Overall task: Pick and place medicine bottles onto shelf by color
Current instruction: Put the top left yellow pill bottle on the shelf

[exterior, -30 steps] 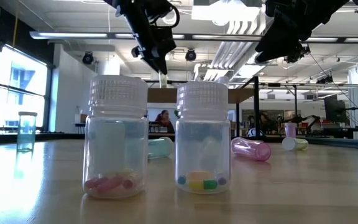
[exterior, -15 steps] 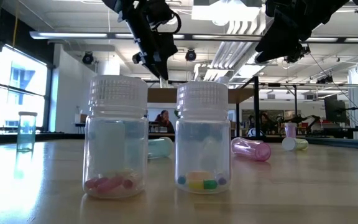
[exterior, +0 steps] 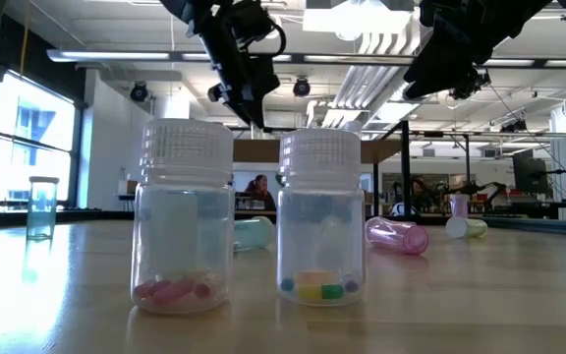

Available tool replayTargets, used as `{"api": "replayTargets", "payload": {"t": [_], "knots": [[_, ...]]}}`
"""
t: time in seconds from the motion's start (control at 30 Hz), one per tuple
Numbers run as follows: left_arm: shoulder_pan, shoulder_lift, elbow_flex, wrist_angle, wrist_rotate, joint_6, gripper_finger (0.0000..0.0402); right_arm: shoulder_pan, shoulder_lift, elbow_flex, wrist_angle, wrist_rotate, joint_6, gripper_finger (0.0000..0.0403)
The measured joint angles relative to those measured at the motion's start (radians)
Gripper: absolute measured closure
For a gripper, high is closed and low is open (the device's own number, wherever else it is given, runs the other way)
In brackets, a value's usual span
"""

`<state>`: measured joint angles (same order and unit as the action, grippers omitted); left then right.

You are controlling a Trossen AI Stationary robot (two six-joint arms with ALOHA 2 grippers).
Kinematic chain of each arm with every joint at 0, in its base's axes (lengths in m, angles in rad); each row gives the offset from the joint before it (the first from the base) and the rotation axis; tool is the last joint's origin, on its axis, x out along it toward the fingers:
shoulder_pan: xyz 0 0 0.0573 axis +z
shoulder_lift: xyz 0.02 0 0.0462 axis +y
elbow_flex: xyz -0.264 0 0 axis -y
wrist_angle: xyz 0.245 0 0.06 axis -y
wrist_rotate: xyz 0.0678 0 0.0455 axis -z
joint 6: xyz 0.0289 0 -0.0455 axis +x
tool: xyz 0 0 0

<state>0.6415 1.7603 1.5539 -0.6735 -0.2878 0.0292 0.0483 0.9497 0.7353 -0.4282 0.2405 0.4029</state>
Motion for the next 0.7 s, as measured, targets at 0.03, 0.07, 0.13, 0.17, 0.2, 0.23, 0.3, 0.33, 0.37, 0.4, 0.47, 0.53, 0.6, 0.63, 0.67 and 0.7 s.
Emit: {"api": "replayTargets", "payload": {"t": [0.03,0.07,0.13,0.17,0.2,0.23,0.3,0.33,0.37,0.4,0.47,0.53,0.6,0.63,0.67,0.7], "knots": [[0.000,0.000,0.000,0.000,0.000,0.000,0.0286,0.000,0.000,0.000,0.000,0.000,0.000,0.0214],[0.000,0.000,0.000,0.000,0.000,0.000,0.0286,0.000,0.000,0.000,0.000,0.000,0.000,0.0214],[0.000,0.000,0.000,0.000,-0.003,0.000,0.0286,0.000,0.000,0.000,0.000,0.000,0.000,0.0214],[0.000,0.000,0.000,0.000,-0.003,0.000,0.0286,0.000,0.000,0.000,0.000,0.000,0.000,0.0214],[0.000,0.001,0.000,-0.001,-0.003,0.000,0.0286,0.000,0.000,0.000,0.000,0.000,0.000,0.0214],[0.000,0.001,0.000,-0.001,-0.003,0.000,0.0286,0.000,0.000,0.000,0.000,0.000,0.000,0.0214],[0.000,0.001,0.000,0.002,-0.003,0.000,0.0286,0.000,0.000,0.000,0.000,0.000,0.000,0.0214],[0.000,0.001,0.000,0.004,-0.003,0.000,0.0286,0.000,0.000,0.000,0.000,0.000,-0.001,0.0214],[0.000,0.002,0.000,0.006,-0.003,0.000,0.0286,0.000,0.000,0.000,0.000,0.000,-0.001,0.0214],[0.000,0.002,0.000,0.010,-0.002,0.000,0.0286,0.000,0.000,0.000,0.000,0.000,-0.001,0.0214],[0.000,0.002,0.000,0.017,0.001,0.002,0.0286,0.000,0.000,0.000,0.000,0.000,-0.001,0.0214],[0.000,0.003,-0.001,0.020,0.001,0.014,0.0283,0.000,0.000,0.000,0.000,0.000,-0.002,0.0214],[0.000,0.003,-0.001,0.022,0.001,0.016,0.0275,0.000,0.000,0.000,0.000,0.000,-0.003,0.0214],[0.000,0.003,-0.001,0.023,0.001,0.016,0.0269,0.000,0.000,0.000,0.000,0.000,-0.003,0.0214],[0.000,0.003,-0.001,0.023,0.002,0.016,0.0262,0.000,0.000,0.000,0.000,0.000,-0.003,0.0214],[0.000,0.003,-0.001,0.023,0.001,0.016,0.0256,0.000,0.000,0.000,0.000,0.000,-0.003,0.0214]]}}
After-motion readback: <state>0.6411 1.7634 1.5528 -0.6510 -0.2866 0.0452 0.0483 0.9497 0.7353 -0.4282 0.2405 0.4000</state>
